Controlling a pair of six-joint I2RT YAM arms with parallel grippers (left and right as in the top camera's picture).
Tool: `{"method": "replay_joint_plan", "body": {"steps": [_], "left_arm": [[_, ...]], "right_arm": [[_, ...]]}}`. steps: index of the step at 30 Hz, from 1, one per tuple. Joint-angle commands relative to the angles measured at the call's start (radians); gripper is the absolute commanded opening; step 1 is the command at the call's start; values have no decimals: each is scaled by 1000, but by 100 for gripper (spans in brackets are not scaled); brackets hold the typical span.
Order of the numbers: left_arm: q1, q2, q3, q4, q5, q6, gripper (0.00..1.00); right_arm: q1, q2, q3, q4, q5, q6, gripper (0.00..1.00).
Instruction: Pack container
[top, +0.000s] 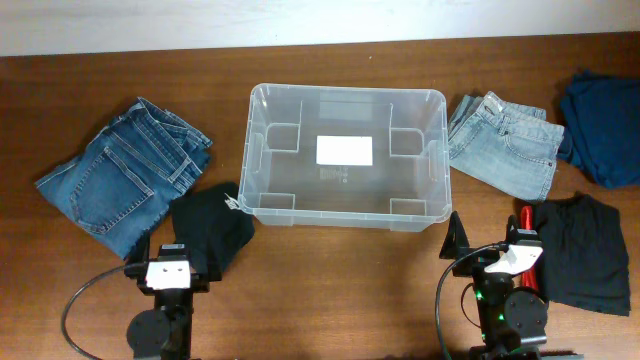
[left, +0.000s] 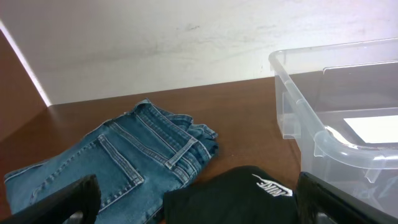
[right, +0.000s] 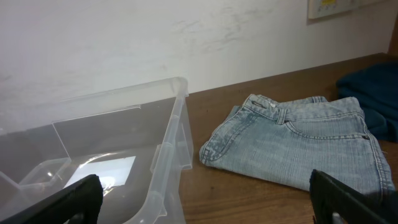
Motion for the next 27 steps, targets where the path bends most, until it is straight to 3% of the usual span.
{"method": "replay_joint_plan", "body": {"steps": [1,15,27], "left_arm": [[4,-9,-7,0,11,16,100],[4,-8,-7,0,11,16,100],[4,-8,-7,0,11,16,100]], "right_arm": [[-3,-8,-5,-9,-2,1,98],[-3,-8,-5,-8,-3,5,98],[-3,-8,-5,5,-339,8,98]]}}
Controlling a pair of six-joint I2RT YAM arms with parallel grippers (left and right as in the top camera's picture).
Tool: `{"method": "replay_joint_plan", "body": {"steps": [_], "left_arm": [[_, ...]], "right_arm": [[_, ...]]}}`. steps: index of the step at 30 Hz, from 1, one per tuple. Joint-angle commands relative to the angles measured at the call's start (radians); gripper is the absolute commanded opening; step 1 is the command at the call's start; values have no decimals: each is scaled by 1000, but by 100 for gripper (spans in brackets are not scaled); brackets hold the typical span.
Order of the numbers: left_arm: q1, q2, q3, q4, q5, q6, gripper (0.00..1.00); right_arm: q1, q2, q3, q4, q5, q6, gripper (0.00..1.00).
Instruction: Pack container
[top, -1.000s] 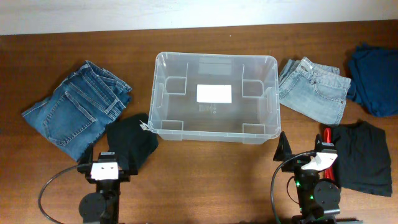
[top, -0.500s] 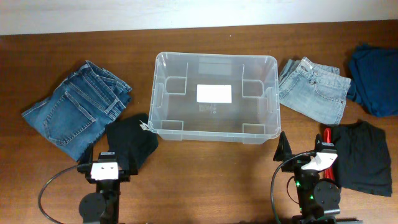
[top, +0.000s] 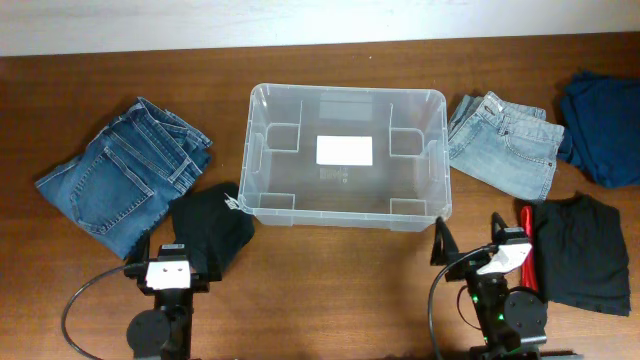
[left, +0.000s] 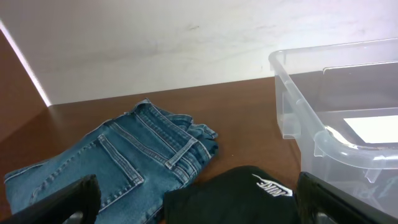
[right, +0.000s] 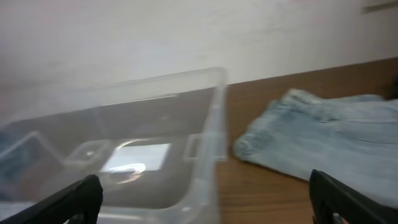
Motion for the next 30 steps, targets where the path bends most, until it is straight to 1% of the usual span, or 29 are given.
{"method": "replay_joint_plan", "body": {"steps": [1,5,8,10,12,14,15,19,25,30], "left_arm": [[4,-8,-7,0,11,16,100],[4,-8,-7,0,11,16,100],[4,-8,-7,1,11,16,100],[4,-9,-7,0,11,16,100],[4,-9,-7,0,11,16,100],[4,-8,-7,1,11,16,100],[4,-9,-7,0,11,16,100],[4,-8,-7,0,11,16,100],[4,-8,-7,0,11,16,100],[4,-9,-7,0,11,16,100]], "right_arm": [[-3,-8,-5,16,-156,7,98],[-3,-8,-2,48,-163,8,98],[-3,-8,38,54,-156,31,98],[-3,-5,98,46,-150,43,98],[-3,11,177,0,-92,83,98],[-4,48,270,-69,-17,90,98],[-4,108,363,-129,33,80,99],[-5,267,547,-233,53,-23,98],[-16,550,850,-448,82,-25,99],[-92,815,1143,-669,82,-87,98]]}}
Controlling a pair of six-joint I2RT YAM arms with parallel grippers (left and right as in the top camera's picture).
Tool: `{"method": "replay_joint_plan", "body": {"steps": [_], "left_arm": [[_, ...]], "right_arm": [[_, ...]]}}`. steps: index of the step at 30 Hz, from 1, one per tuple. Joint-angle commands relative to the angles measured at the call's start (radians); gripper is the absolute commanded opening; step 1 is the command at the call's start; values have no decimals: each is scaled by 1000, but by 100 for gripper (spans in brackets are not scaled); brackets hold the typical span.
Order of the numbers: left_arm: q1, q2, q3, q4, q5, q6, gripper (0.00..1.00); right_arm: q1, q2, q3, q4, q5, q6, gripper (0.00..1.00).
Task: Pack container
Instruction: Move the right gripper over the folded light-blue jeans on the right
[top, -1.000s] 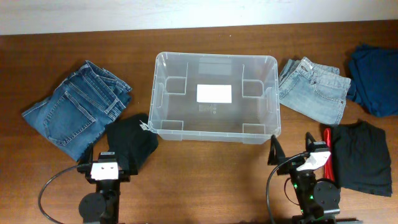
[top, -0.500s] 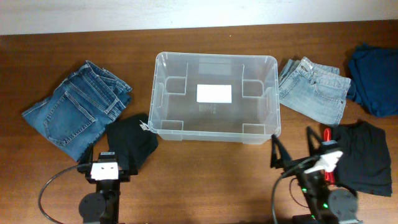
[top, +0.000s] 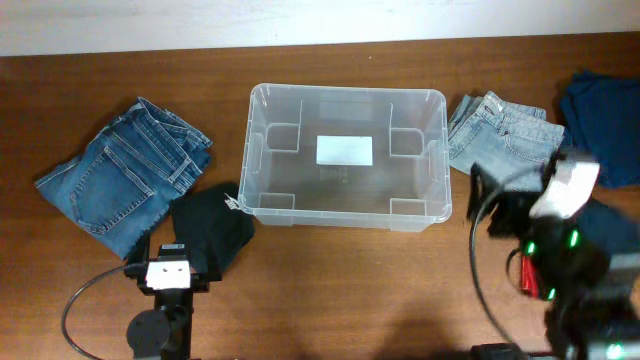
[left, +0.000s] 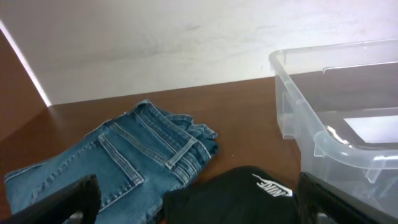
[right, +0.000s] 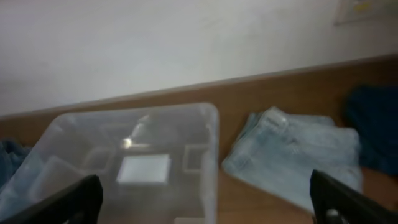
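The clear plastic container (top: 345, 93) stands empty at mid-table, also seen in the left wrist view (left: 323, 144) and the right wrist view (right: 212, 116). My left gripper (top: 168, 268) (left: 199, 214) rests low and open at the front, just behind a black Nike garment (top: 212, 230) (left: 236, 193). Folded dark blue jeans (top: 120, 175) (left: 124, 158) lie left of it. My right gripper (top: 490, 205) (right: 205, 213) is raised and open, holding nothing, and faces the container and the light blue jeans (top: 505, 145) (right: 292, 152).
A navy garment (top: 605, 110) (right: 373, 124) lies at the far right back. A second black garment (top: 615, 235) lies at the right front, partly under my right arm, with a red strip (top: 527, 272) beside it. A white wall runs behind the table.
My right arm has risen and moved back and to the right; its camera now looks down on the container and light jeans from higher up. The left arm and all clothes are where they were.
Both grippers first sat low and open at the front edge, the right facing the light jeans and the container's corner. Then the right wrist had turned left toward the container. Now it is lifted above the table's right side, still empty.
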Motion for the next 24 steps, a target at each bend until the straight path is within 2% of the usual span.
{"method": "replay_joint_plan", "body": {"steps": [1,3,8,16,22,24], "left_arm": [[4,-8,-7,1,11,16,100],[4,-9,-7,1,11,16,100],[4,-8,-7,1,11,16,100],[4,-8,-7,1,11,16,100],[4,-9,-7,1,11,16,100],[4,-8,-7,1,11,16,100]], "right_arm": [[-73,167,203,-105,23,-52,99],[-142,282,345,-209,21,-51,98],[-268,442,541,-299,-12,-52,99],[-393,558,558,-293,41,-52,98],[-509,712,558,-325,-219,-98,98],[-543,779,558,-319,-229,-97,98]]}}
